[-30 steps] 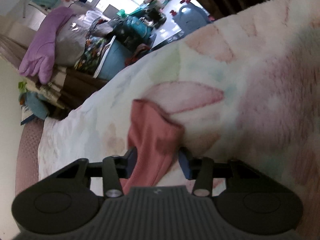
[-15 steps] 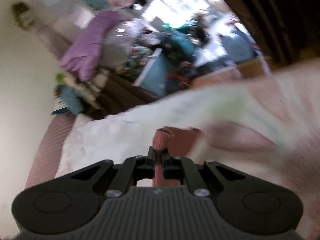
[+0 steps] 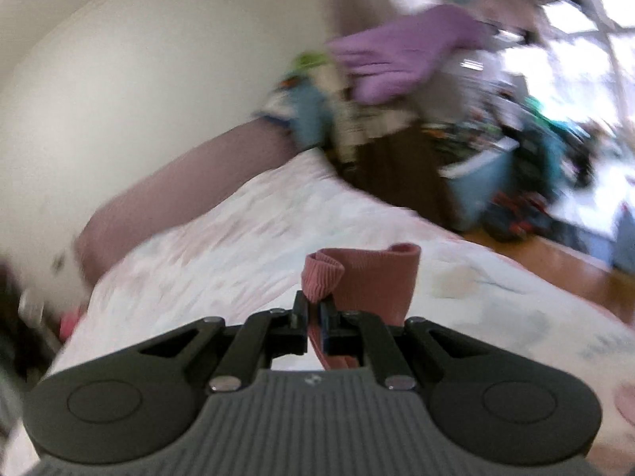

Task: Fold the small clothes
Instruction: 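Grasp the other sleeve cuff with the right gripper, fold it across, release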

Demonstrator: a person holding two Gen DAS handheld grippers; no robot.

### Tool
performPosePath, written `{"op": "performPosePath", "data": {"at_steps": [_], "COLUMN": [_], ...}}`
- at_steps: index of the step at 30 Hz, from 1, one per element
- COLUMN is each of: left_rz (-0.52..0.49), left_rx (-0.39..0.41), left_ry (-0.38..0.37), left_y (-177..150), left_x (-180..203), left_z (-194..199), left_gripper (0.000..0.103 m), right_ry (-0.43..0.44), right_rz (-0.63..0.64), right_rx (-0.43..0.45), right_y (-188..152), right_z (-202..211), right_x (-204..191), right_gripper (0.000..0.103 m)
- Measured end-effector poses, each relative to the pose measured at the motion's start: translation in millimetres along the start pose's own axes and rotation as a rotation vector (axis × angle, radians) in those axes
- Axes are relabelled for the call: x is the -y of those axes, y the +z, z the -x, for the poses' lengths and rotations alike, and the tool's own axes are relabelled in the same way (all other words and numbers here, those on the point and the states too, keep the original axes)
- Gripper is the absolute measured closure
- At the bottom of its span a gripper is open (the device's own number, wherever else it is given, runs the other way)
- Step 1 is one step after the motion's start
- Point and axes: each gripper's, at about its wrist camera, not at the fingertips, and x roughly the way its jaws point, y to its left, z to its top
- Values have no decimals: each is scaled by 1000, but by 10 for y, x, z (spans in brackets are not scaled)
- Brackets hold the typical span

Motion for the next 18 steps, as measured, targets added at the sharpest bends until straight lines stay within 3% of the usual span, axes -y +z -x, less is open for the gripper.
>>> {"op": "performPosePath", "data": {"at_steps": [5, 10, 15, 16, 18], "left_rz": [29, 51, 38, 27, 6], "left_rx": [2, -14, -43, -50, -62], "left_ry": [-2, 10, 23, 23, 24], "left_y": [11, -33, -39, -32, -4], "left_x": [-173, -300, -327, -321, -304], "left_z": [62, 76, -2, -23, -74], "left_gripper": [36, 36, 36, 36, 36], "right_ry": [186, 372, 392, 389, 422], "right_rz": [342, 518, 618, 640, 612], "right_rx": [-91, -302, -585, -621, -634], "right_y": [-465, -1595, -2916, -3129, -3218], "right_z": [-233, -635, -1013, -929, -847], "right_x": [-1552, -2640, -3069, -3081, -2911], "right_gripper": [103, 103, 100, 93, 81]}}
